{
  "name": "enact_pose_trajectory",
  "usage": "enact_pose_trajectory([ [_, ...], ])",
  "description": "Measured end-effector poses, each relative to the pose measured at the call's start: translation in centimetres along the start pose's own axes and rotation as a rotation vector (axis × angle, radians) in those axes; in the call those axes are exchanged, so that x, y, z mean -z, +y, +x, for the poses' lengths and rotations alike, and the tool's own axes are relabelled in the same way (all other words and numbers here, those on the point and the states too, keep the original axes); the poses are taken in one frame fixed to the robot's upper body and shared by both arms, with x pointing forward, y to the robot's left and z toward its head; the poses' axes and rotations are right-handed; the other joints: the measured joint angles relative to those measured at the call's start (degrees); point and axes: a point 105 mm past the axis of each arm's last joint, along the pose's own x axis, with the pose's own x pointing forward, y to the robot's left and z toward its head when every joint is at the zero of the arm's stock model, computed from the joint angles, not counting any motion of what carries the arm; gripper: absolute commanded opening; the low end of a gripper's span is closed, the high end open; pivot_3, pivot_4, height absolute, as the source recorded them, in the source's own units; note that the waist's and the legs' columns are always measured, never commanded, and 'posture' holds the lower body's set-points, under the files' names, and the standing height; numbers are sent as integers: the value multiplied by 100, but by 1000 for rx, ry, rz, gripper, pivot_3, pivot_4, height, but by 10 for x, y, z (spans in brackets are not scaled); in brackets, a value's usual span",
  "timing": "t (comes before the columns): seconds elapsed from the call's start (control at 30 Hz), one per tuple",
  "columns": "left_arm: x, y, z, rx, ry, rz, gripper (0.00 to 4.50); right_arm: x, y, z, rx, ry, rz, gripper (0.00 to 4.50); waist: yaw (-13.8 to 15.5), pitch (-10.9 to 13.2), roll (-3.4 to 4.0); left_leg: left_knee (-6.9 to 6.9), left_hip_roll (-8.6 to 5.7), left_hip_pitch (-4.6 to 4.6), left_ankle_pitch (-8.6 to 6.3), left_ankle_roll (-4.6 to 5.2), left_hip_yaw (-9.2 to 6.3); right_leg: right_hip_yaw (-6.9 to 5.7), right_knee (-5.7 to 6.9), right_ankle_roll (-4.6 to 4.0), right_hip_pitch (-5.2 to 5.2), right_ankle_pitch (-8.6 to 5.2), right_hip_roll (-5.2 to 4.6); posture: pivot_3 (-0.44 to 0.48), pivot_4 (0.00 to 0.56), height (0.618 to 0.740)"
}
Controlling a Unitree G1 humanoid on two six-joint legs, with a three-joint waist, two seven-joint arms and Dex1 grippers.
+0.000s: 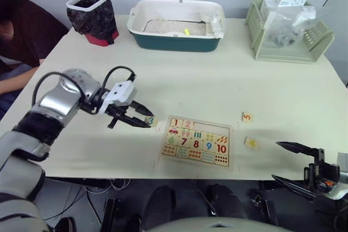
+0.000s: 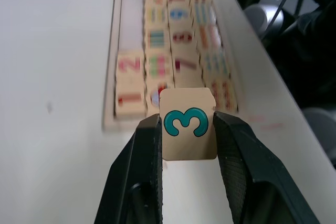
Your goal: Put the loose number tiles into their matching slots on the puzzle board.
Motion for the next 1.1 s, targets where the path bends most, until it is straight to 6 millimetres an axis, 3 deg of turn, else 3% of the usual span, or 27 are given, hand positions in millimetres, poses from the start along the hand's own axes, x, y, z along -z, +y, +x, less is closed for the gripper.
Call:
enact_pose_trajectory([
  [0.13, -13, 15, 22, 24, 14, 48, 942, -1, 1, 2, 17, -4, 1, 4500, 4, 0, 1, 3, -1, 1, 0, 0, -4, -2, 1, 10, 3, -6, 3, 0, 150, 740],
  [0.63, -54, 40, 84, 8, 95, 72, 942, -3, 0, 7, 62, -24, -11, 4500, -27, 0, 1, 8, -3, -2, 0, 0, -7, 2, 1, 11, 5, -6, 4, 0, 150, 740],
  [0.8, -52, 44, 102, 5, 164, 65, 942, -4, -2, 8, 70, -22, -24, 4500, -41, 1, 1, 7, -3, -2, 0, 0, -9, 2, 1, 10, 4, -6, 5, 0, 150, 740],
  [1.1, -42, 44, 111, 8, 296, 43, 942, -5, -4, 8, 77, -23, -33, 4500, -38, 0, 2, 7, -3, -2, 0, 0, -9, 3, 1, 10, 5, -6, 5, 0, 150, 740],
])
